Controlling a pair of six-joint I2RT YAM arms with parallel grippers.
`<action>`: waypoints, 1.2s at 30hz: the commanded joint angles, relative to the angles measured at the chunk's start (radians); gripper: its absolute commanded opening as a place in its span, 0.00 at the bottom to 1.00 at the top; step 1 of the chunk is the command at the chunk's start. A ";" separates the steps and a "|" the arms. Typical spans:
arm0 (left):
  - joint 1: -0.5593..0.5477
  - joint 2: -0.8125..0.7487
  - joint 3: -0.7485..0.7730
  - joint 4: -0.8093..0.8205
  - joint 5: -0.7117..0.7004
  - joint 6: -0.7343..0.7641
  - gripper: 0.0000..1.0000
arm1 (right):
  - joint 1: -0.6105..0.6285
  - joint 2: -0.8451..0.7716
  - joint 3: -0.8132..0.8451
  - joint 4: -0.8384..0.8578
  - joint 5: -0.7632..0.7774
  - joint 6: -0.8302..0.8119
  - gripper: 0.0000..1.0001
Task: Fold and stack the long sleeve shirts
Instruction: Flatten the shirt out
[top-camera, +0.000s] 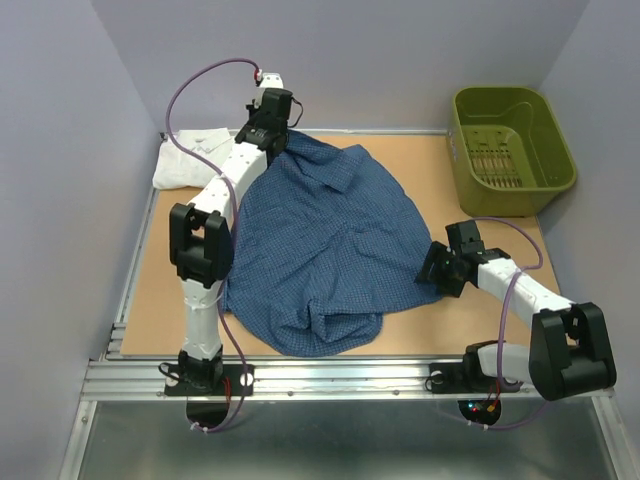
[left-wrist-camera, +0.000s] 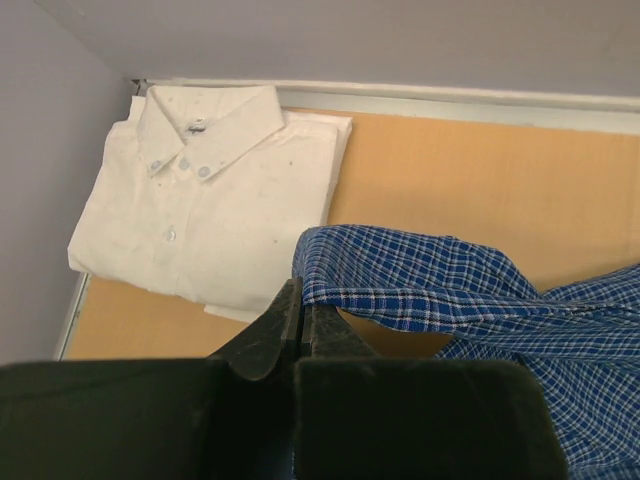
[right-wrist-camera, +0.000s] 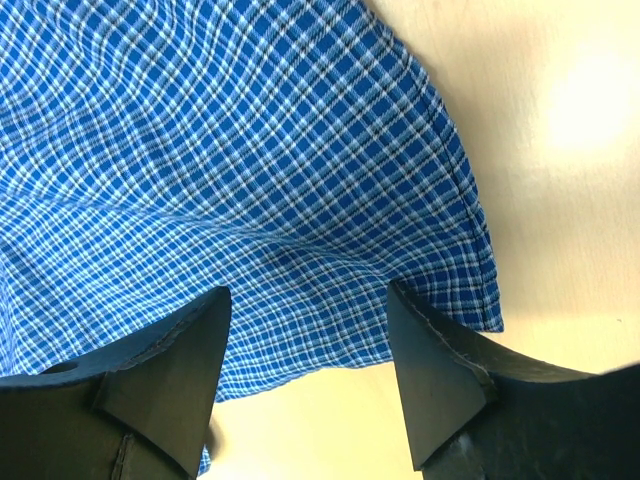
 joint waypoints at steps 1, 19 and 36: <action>0.039 0.049 0.118 0.014 -0.050 -0.054 0.02 | -0.003 -0.024 -0.018 -0.029 0.010 -0.001 0.69; 0.034 -0.406 -0.390 -0.048 0.180 -0.306 0.81 | -0.001 0.038 0.298 -0.035 -0.079 -0.206 0.70; 0.053 -0.792 -1.159 0.040 0.362 -0.542 0.77 | 0.128 0.436 0.536 0.109 0.002 -0.173 0.70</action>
